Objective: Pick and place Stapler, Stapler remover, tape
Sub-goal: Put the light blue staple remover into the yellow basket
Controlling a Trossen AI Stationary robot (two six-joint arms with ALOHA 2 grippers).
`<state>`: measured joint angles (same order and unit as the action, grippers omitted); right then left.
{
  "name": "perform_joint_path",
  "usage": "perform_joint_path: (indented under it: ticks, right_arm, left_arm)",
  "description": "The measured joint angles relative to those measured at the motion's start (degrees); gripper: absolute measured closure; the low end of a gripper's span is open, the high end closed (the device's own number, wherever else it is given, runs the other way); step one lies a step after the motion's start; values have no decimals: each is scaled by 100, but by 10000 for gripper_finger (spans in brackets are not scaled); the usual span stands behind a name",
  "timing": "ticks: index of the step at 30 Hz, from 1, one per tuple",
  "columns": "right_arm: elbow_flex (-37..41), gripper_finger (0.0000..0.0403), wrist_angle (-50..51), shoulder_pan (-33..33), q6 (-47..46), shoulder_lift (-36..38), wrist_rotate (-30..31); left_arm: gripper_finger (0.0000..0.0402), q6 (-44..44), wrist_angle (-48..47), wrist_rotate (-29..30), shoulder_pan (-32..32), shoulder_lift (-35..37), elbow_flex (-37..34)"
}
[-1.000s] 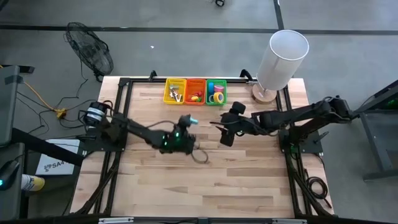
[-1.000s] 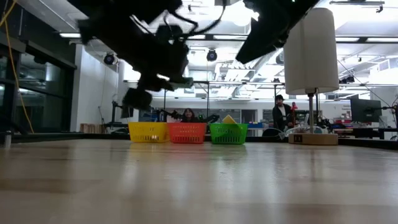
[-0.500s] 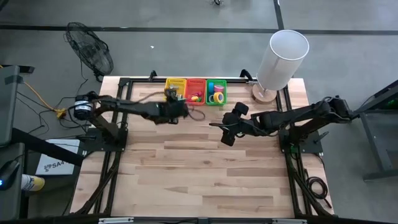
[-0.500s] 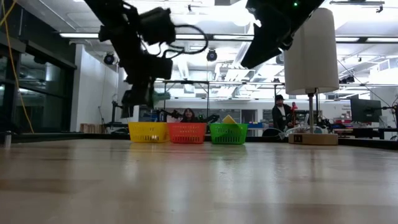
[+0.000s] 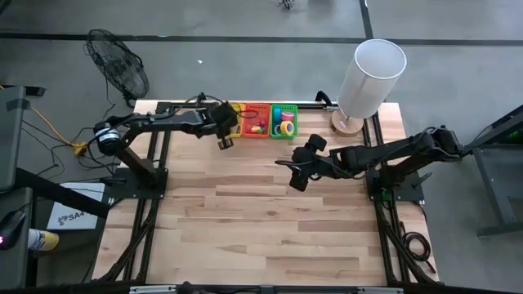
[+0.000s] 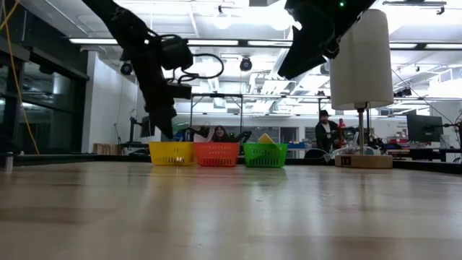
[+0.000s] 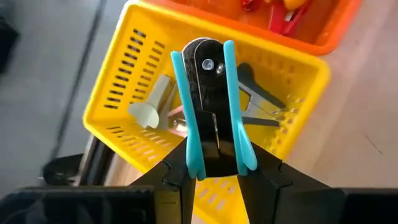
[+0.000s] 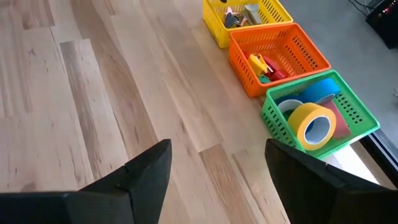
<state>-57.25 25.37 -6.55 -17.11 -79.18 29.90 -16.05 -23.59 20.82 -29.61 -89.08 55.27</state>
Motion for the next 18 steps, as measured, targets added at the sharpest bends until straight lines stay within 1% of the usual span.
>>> perform_joint_path:
  ticks: [4, 6, 10, 13, 18]
  right_arm:
    - [-1, 151, 0, 0, -3, 0, -4]
    - [-2, 151, -1, 0, -14, 0, -6]
    - [-1, 151, 1, 0, -88, 0, -64]
    - [-2, 151, 1, 0, -129, 0, -150]
    - [-1, 151, 6, 0, -201, 0, -160]
  left_arm:
    - [307, 85, -22, -656, -296, -87, 1]
    - [307, 170, -46, -832, -426, -80, 1]
    - [307, 310, 7, -872, -583, -79, 4]
    - [303, 309, 24, -850, -578, -79, 4]
    - [281, 299, 177, -861, -557, -79, 4]
